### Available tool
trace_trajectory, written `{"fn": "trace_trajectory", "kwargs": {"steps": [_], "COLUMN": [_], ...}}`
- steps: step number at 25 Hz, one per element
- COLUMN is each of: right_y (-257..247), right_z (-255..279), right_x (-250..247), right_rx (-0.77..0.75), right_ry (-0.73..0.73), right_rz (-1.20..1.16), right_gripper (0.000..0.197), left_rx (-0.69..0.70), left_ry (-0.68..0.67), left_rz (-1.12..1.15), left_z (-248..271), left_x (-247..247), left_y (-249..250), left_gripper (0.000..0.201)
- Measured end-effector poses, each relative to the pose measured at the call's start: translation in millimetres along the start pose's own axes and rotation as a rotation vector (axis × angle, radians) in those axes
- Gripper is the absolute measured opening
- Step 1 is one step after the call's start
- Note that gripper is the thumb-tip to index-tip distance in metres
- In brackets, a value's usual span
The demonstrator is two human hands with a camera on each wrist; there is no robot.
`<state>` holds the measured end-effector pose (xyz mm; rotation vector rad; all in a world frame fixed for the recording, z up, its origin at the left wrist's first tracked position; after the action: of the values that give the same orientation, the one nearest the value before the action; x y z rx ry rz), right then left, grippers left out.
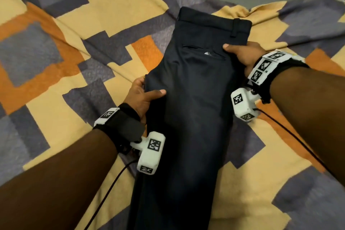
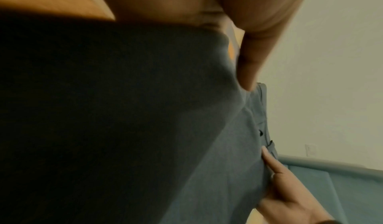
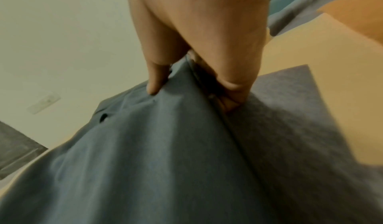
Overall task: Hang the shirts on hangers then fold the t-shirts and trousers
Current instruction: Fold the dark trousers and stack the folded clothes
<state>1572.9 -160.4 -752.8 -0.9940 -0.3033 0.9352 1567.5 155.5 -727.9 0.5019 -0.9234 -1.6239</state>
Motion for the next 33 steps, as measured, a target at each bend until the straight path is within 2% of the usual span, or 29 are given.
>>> {"fn": "trace_trajectory", "kwargs": {"steps": [2,3,4,6,8,9,10,12,13,15,17,19,21,24,26,30,33], "right_y": [-18.3,-32.7,-47.8,-69.9,-56.3,-43.9,-33.7,-28.2,-34.2,-38.8,-16.9,25.6,68.0,85.3,83.3,83.0,79.9], "right_z": [-10.8,-19.6,-24.2,-20.6,-18.5,-18.2,-16.7,-14.5,-7.2,20.1,62.6,105.9,128.6,125.9,120.7,126.9,143.9], "right_x": [4.9,4.5,4.4,5.9,-2.2,-5.6,-8.6,-12.7,-14.9,-9.0,-1.7,5.5,9.0,8.6,7.7,-4.9,-9.8], "right_rx": [-0.017,-0.06,-0.098,-0.115,0.0,0.023,0.016,-0.117,-0.221,-0.36,-0.385,-0.274,-0.113,-0.061,-0.022,-0.087,-0.115], "right_ry": [-0.01,-0.012,-0.026,-0.051,-0.056,-0.067,-0.058,0.095,0.19,0.3,0.292,0.171,0.087,0.161,0.179,0.276,0.334], "right_rz": [0.042,0.033,0.011,0.014,0.091,0.1,0.063,0.074,0.165,0.322,0.281,0.159,0.076,0.071,0.04,0.033,0.019], "right_gripper": [0.067,0.064,0.053,0.023,0.009,0.015,0.031,0.059,0.062,0.057,0.043,0.037,0.045,0.055,0.047,0.029,0.026], "left_rx": [0.089,0.127,0.158,0.166,0.113,0.091,0.078,0.046,0.03,0.02,0.02,0.021,0.051,0.039,-0.011,-0.129,-0.145], "left_ry": [0.219,0.262,0.27,0.204,0.131,0.12,0.115,0.083,0.061,0.002,-0.015,0.069,0.17,0.227,0.179,0.086,0.121], "left_rz": [0.066,0.076,0.051,-0.024,-0.039,-0.028,-0.017,-0.027,-0.068,-0.239,-0.43,-0.467,-0.421,-0.483,-0.595,-0.72,-0.897], "left_z": [-8.4,-14.0,-18.6,-25.0,-29.7,-31.5,-32.3,-28.7,-25.2,-11.8,4.7,16.7,15.3,4.6,6.8,31.7,42.4], "left_x": [-18.1,-24.7,-28.3,-28.5,-26.1,-28.2,-31.2,-37.3,-39.8,-37.3,-33.8,-37.1,-42.7,-52.2,-54.8,-52.2,-53.6], "left_y": [15.3,20.7,22.8,19.8,11.1,7.3,6.3,9.2,9.8,6.0,-3.8,-7.3,-5.9,-2.8,-8.7,-38.0,-52.4], "left_gripper": [0.055,0.059,0.064,0.075,0.079,0.079,0.077,0.076,0.077,0.08,0.082,0.078,0.068,0.06,0.059,0.05,0.049]}}
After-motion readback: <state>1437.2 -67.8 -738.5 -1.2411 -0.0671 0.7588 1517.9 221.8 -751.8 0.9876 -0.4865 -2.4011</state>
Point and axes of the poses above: each hand's wrist, its own z-axis away from the middle knuckle, its own x-axis out of the palm, y = z × x, the point moved 5 cm from there along -z, towards the middle knuckle, and after that the axes turned 11 degrees about -z, right-handed, at the moved point
